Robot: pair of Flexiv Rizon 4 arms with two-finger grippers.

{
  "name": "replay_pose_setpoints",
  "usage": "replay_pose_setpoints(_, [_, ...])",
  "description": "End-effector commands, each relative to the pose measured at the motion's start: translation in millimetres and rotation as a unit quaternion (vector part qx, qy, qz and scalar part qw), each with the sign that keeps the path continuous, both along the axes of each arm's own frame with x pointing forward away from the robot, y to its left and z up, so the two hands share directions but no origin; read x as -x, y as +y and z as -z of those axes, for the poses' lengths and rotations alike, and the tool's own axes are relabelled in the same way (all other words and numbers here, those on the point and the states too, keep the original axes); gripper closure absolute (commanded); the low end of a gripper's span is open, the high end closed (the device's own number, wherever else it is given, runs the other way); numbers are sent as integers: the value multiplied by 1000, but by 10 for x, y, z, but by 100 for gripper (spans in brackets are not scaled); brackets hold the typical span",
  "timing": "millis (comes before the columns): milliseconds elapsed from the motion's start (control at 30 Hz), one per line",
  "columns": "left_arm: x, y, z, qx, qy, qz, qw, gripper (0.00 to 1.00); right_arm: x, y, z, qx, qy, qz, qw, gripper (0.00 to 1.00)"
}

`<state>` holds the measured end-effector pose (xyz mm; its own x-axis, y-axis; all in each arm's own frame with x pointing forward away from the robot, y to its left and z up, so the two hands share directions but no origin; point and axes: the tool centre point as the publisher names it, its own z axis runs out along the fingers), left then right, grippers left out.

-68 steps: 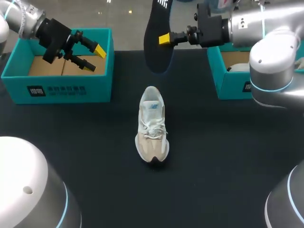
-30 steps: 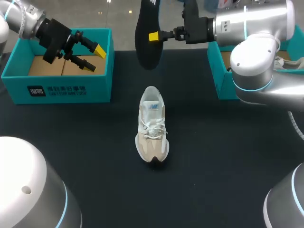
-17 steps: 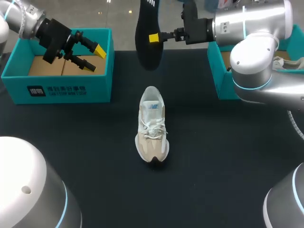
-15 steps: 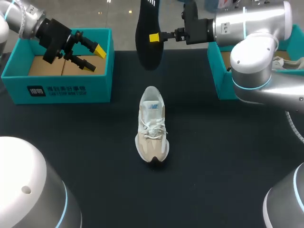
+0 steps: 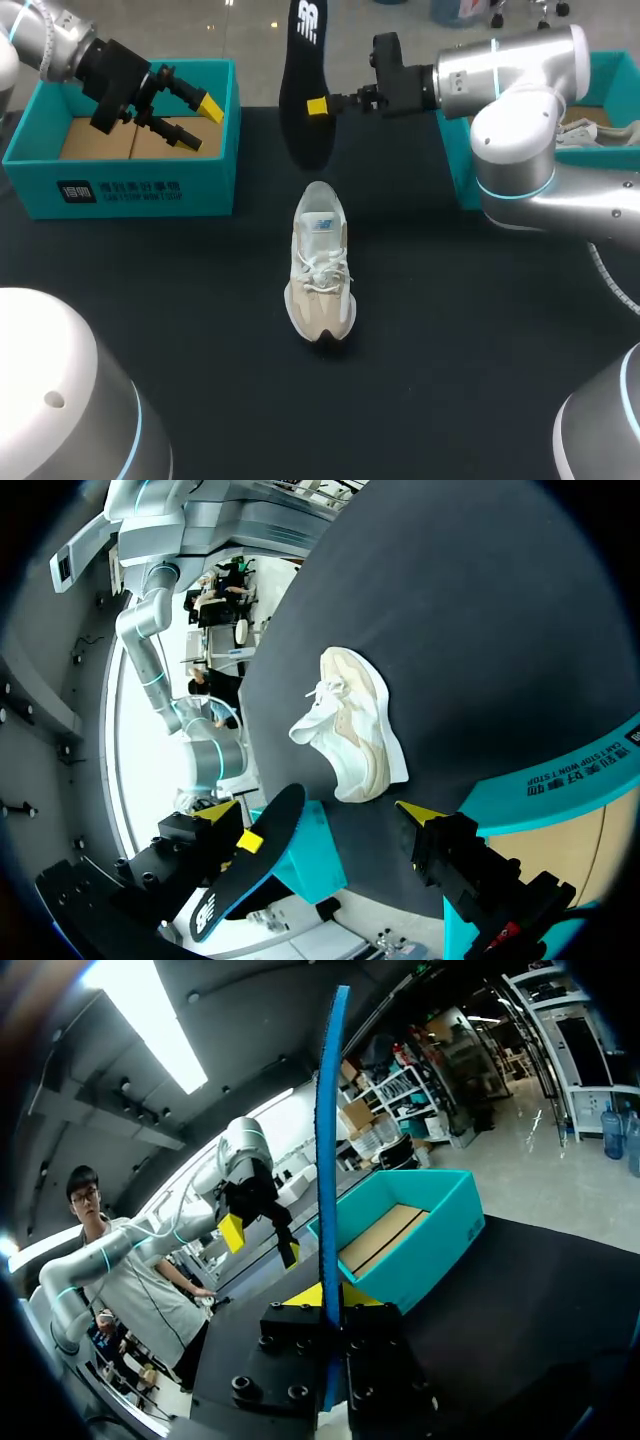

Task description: Take the shoe out of the shoebox, open the shoe tongue, remove and reinsert the insole, then place the shoe into the shoebox

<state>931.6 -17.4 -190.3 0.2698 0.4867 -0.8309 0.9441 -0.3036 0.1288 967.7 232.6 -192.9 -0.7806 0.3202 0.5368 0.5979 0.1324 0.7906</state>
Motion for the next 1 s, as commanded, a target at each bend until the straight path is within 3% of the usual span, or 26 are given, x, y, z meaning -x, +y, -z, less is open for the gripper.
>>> replay_pose_setpoints(33, [1, 5, -7, -2, 0, 1, 1000, 0, 0, 9, -3, 2, 1, 1, 1000, 100])
replay_pose_setpoints(200, [1, 5, -7, -2, 0, 1, 1000, 0, 0, 9, -3, 2, 1, 1, 1000, 100])
replay_pose_setpoints(367, [1, 5, -7, -2, 0, 1, 1000, 0, -2, 52, 177, -7, -9, 3, 1000, 100])
replay_pose_setpoints(667, [1, 5, -7, -2, 0, 1, 1000, 0, 77, 308, 431, -42, 19, -15, 999, 100])
replay_pose_setpoints(1000, [1, 5, -7, -2, 0, 1, 1000, 0, 196, 347, 713, -46, 32, -7, 998, 100])
